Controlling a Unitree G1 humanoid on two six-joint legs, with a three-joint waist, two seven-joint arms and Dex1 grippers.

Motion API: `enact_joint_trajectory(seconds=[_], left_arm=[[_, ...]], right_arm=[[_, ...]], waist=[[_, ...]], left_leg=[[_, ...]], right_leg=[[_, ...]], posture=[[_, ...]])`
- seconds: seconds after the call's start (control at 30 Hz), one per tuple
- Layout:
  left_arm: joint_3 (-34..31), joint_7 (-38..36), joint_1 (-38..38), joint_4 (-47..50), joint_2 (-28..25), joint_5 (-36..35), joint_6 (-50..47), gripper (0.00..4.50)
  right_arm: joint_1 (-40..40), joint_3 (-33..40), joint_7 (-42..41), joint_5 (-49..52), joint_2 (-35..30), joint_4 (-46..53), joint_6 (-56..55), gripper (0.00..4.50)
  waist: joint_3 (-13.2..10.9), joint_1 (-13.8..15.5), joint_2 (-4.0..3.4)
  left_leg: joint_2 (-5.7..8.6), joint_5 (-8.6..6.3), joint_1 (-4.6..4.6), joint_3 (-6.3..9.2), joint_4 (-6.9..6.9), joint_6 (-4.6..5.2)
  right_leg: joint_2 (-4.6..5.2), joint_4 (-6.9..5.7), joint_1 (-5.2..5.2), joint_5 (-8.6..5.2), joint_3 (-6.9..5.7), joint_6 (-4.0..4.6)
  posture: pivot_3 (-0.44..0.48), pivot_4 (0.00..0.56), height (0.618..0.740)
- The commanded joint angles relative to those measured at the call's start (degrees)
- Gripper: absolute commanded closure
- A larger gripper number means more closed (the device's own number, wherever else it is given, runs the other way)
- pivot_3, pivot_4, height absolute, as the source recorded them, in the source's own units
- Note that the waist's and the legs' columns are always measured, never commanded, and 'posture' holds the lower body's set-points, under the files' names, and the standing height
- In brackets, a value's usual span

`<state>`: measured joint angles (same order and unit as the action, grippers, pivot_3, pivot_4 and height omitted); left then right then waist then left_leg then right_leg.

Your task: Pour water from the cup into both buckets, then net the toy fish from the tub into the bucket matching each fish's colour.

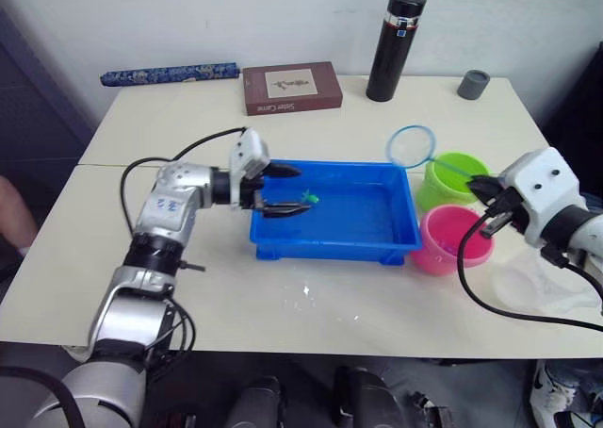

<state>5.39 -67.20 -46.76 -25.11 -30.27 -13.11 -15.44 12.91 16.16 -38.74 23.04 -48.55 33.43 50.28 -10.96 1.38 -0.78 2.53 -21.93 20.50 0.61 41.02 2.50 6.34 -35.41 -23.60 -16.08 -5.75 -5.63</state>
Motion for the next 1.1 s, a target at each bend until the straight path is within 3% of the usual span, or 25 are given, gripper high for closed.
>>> enact_joint_trajectory(seconds=[0.03,0.27,0.5,0.67,1.1], left_arm=[[-1.63,0.82,2.92,7.77,-2.93,-0.46,-1.83,0.05],[-3.90,4.78,8.05,16.86,-5.30,-1.85,-6.46,0.05],[-5.53,7.59,10.51,21.64,-6.49,-2.64,-9.23,0.05],[-6.00,8.95,11.68,23.91,-6.87,-3.58,-10.72,0.05],[-7.04,9.90,13.90,24.22,-7.16,-5.55,-13.12,0.05]], right_arm=[[0.39,-3.14,-1.60,4.03,-0.71,0.96,5.69,4.50],[2.80,-9.71,-1.84,5.15,3.93,-7.38,4.97,4.50],[8.48,-17.90,-2.71,0.00,6.33,-18.54,-1.94,4.50],[13.14,-19.53,-1.57,-2.06,10.33,-24.02,-5.30,4.50],[17.77,-22.90,-2.70,-3.13,11.92,-24.68,-1.16,4.50]], waist=[[0.00,0.37,0.00],[0.03,0.05,0.05],[0.03,-0.22,0.05],[0.02,-0.15,0.05],[0.02,-0.20,0.05]], left_leg=[[0.09,0.01,0.04,0.13,0.04,0.02],[0.33,-0.01,0.10,0.26,0.04,0.16],[0.29,0.01,0.02,0.21,0.02,0.12],[0.25,0.01,0.02,0.21,-0.02,0.10],[0.28,0.01,0.04,0.23,0.00,0.10]], right_leg=[[0.08,0.00,0.02,0.00,-0.05,0.00],[0.23,0.04,0.05,0.02,-0.03,-0.03],[0.19,-0.02,0.03,0.01,-0.04,-0.03],[0.17,-0.01,0.02,0.01,-0.06,-0.02],[0.17,-0.02,0.01,0.01,-0.06,-0.02]], posture=[[0.000,0.150,0.740],[0.000,0.150,0.740],[0.000,0.150,0.740],[0.000,0.150,0.740],[0.000,0.150,0.740]])
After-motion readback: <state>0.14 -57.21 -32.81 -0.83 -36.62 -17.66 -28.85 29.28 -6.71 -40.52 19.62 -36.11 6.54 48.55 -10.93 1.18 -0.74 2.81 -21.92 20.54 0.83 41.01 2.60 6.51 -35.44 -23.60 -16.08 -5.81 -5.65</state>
